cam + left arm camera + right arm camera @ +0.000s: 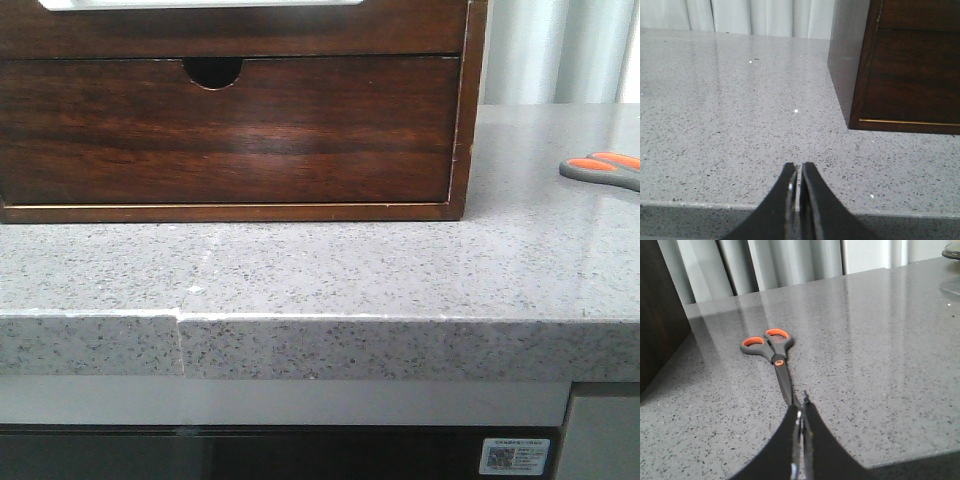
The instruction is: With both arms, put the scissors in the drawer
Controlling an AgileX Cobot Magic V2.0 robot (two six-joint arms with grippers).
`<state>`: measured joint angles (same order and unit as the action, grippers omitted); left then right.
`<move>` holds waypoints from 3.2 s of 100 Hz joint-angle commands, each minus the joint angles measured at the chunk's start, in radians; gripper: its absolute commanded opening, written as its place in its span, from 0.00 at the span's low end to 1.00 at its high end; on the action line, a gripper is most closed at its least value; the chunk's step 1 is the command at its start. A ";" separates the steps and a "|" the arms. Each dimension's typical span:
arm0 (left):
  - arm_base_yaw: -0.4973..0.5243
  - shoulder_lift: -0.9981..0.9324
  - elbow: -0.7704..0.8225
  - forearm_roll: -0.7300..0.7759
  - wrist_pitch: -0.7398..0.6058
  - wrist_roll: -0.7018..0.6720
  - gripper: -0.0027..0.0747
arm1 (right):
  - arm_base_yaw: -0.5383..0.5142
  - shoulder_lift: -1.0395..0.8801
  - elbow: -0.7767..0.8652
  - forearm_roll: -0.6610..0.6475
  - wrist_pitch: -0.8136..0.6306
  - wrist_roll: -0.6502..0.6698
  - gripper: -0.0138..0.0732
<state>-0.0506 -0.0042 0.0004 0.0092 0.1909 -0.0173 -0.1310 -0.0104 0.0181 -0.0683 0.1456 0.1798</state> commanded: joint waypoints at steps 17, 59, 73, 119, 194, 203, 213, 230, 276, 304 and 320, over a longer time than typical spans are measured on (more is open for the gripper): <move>-0.009 -0.032 0.024 -0.009 -0.092 -0.002 0.01 | -0.006 -0.019 0.009 0.001 -0.086 -0.008 0.09; -0.009 0.067 -0.147 0.032 -0.072 -0.002 0.01 | 0.062 0.138 -0.187 0.001 0.085 -0.008 0.09; -0.009 0.181 -0.232 0.040 -0.081 -0.002 0.01 | 0.076 0.278 -0.288 0.007 0.136 -0.008 0.09; -0.009 0.429 -0.259 0.085 -0.460 -0.002 0.37 | 0.076 0.460 -0.337 0.035 0.097 -0.008 0.09; -0.278 0.988 -0.605 1.116 -0.643 0.012 0.47 | 0.076 0.462 -0.327 0.035 0.079 -0.008 0.09; -0.336 1.043 -0.656 1.123 -0.583 0.048 0.47 | 0.076 0.462 -0.327 0.035 0.079 -0.008 0.09; -0.388 1.095 -0.705 1.123 -0.516 0.076 0.47 | 0.076 0.462 -0.327 0.035 0.079 -0.008 0.09; -0.406 1.154 -0.763 1.123 -0.459 0.076 0.47 | 0.076 0.462 -0.327 0.035 0.079 -0.008 0.09; -0.410 1.166 -0.769 1.125 -0.474 0.076 0.01 | 0.076 0.462 -0.327 0.035 0.079 -0.008 0.09; -0.463 1.133 -0.752 1.125 -0.474 0.075 0.01 | 0.076 0.462 -0.327 0.035 0.079 -0.008 0.09; -0.469 1.078 -0.699 1.123 -0.474 0.075 0.01 | 0.076 0.462 -0.327 0.035 0.079 -0.008 0.09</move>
<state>-0.5021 1.1257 -0.7012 1.1976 -0.1989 0.1100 -0.0571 0.4401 -0.2819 -0.0307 0.3060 0.1798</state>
